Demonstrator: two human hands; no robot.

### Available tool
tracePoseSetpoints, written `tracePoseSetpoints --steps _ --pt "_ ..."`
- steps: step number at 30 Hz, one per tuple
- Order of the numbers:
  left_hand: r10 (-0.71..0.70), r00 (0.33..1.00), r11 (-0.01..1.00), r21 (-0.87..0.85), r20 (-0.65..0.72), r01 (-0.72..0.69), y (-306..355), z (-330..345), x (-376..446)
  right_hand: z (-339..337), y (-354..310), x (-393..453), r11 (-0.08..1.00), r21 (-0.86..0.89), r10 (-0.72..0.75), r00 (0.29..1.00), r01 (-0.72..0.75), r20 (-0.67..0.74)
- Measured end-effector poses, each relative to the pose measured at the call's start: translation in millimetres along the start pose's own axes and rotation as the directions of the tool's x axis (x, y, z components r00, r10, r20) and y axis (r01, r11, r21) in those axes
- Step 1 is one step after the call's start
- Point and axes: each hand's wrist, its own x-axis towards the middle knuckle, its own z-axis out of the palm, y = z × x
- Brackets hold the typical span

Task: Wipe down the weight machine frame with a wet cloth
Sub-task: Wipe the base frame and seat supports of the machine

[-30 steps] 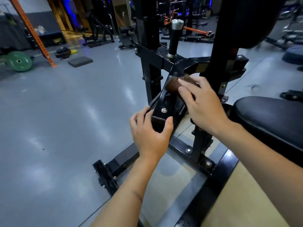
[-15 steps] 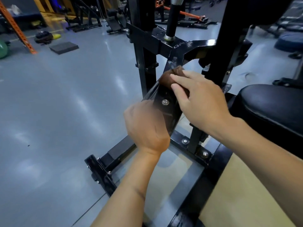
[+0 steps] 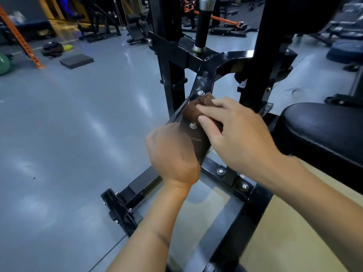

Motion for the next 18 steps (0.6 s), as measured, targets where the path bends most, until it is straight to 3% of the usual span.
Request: tracePoseSetpoints --steps 3,8,13,18 --pt "-0.006 1.000 1.000 -0.004 -0.008 0.006 -1 1 0 -4 6 3 0.998 0.064 0.012 0.999 -0.015 0.039" --pt "-0.025 1.000 1.000 -0.008 -0.007 0.025 1 1 0 1 4 31 0.998 -0.010 0.059 0.998 -0.059 0.016" --pt "-0.032 0.999 0.999 -0.022 -0.010 0.032 2 1 -2 -8 -4 -9 1.000 0.006 0.007 0.998 -0.008 0.060" --pt "-0.055 0.999 0.998 -0.014 -0.002 0.055 3 1 -3 -4 9 32 0.996 -0.045 0.074 0.997 -0.072 0.032"
